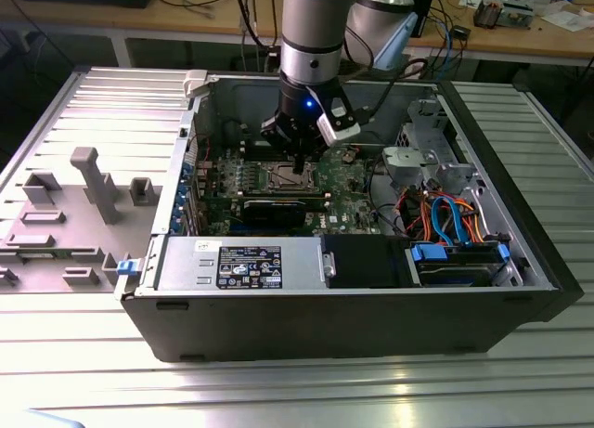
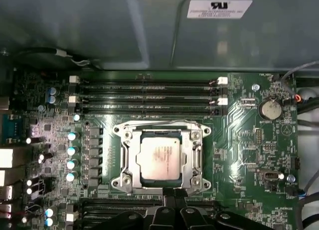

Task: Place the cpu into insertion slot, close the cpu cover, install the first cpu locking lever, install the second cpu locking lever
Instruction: 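Install the second cpu locking lever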

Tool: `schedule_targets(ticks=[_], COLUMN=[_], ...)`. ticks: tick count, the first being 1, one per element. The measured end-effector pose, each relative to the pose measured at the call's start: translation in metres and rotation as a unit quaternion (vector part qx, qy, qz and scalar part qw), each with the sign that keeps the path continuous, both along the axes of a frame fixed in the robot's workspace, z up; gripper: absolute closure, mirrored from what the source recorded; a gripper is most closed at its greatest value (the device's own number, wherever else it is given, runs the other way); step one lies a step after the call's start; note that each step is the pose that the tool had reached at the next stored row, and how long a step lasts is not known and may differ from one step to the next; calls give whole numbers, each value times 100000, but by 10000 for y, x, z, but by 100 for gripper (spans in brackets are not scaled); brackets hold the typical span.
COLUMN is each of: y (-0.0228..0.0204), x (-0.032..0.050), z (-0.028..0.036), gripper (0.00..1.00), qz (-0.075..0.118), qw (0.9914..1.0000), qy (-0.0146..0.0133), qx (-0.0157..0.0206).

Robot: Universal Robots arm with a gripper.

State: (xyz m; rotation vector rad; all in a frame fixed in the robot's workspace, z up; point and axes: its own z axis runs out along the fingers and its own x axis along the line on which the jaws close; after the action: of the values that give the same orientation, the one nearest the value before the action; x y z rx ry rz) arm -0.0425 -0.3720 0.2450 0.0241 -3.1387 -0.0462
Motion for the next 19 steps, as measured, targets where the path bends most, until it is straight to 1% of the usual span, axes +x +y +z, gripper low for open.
schedule_targets(ticks=[1,2,3,4,5,6,12,13,14,16,19], y=[-17,-39,-49,-52,-57,-71,-165,-180,-196,-200,-200], x=[-6,-24,-62,-85,-98,-113,-166,-175,-192,-195,-196], z=[-2,-8,-15,-19,-22,-27,-43,-48,-58,-65,-65], gripper=[89,89,89,89,89,89,89,89,89,89,89], qz=[0,-9,-7,-3,0,1,12,20,40,53,49], qw=[100000,99999,99998,99997,99996,99995,99993,99992,99990,99988,99988], qy=[-3,-3,-16,-28,-38,-52,-81,-80,-77,-87,-78], qx=[86,340,649,819,923,1013,1172,1238,1409,1530,1540])
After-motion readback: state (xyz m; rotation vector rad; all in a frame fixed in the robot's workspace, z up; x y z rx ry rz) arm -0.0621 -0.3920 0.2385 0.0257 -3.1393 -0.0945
